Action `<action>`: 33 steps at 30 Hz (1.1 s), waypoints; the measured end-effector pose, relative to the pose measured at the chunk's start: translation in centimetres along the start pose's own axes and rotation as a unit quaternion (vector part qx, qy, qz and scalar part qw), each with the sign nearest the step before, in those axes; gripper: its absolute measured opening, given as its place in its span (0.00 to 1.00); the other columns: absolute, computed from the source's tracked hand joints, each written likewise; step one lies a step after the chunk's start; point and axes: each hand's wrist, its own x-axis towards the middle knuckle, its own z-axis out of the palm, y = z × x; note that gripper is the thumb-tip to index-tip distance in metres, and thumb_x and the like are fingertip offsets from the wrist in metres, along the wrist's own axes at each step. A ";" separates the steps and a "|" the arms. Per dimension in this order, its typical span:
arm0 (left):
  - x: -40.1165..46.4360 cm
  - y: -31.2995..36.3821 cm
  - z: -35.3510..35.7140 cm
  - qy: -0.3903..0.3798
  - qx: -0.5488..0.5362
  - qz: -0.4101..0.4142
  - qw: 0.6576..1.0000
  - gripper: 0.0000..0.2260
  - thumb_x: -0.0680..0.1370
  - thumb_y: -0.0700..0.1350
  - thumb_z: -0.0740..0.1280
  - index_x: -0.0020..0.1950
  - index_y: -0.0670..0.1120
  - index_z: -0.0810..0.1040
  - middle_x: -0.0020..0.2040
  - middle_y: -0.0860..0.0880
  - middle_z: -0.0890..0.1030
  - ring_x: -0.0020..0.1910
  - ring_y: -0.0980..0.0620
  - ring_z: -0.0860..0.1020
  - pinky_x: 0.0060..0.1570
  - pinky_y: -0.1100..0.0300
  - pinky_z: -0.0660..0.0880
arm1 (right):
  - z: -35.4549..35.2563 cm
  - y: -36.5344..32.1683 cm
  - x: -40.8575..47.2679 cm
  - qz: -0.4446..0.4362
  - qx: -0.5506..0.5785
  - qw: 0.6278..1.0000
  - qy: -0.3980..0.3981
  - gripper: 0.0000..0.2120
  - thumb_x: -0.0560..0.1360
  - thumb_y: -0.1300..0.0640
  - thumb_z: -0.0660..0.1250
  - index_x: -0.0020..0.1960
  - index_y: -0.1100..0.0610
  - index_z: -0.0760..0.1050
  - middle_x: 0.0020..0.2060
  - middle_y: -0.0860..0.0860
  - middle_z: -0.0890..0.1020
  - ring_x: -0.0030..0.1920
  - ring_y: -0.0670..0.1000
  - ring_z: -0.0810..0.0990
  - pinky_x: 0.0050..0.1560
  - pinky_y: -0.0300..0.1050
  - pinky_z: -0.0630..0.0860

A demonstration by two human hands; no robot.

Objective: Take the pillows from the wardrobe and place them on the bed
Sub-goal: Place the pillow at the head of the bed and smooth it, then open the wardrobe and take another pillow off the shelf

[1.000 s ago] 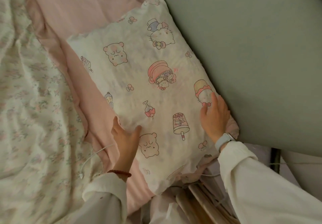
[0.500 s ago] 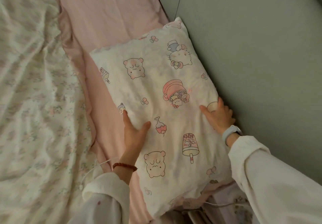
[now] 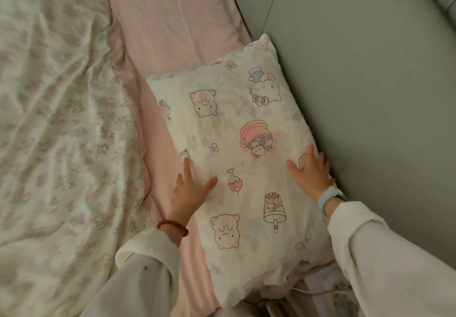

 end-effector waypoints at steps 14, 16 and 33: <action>-20.3 -21.0 -19.4 0.265 -0.118 0.069 0.954 0.22 0.77 0.48 0.64 0.70 0.45 0.66 0.68 0.42 0.69 0.67 0.45 0.68 0.65 0.53 0.65 | 13.5 -18.9 -31.4 -0.313 0.107 0.932 -0.149 0.14 0.78 0.56 0.57 0.61 0.56 0.72 0.59 0.54 0.78 0.58 0.51 0.74 0.48 0.31 0.64; -24.4 -27.8 -23.5 0.300 -0.130 0.047 0.944 0.21 0.77 0.47 0.64 0.68 0.44 0.67 0.67 0.42 0.71 0.65 0.45 0.69 0.62 0.55 0.66 | 17.3 -21.5 -37.3 -0.341 0.088 0.918 -0.182 0.14 0.78 0.56 0.57 0.60 0.57 0.73 0.58 0.55 0.79 0.57 0.51 0.75 0.52 0.37 0.66; -47.3 -68.8 -41.6 0.505 -0.291 -0.212 0.785 0.16 0.77 0.45 0.63 0.64 0.43 0.72 0.62 0.42 0.75 0.60 0.46 0.73 0.59 0.54 0.68 | 48.2 -37.0 -78.6 -0.543 -0.086 0.728 -0.409 0.12 0.78 0.59 0.57 0.56 0.58 0.75 0.53 0.55 0.80 0.54 0.56 0.78 0.60 0.53 0.73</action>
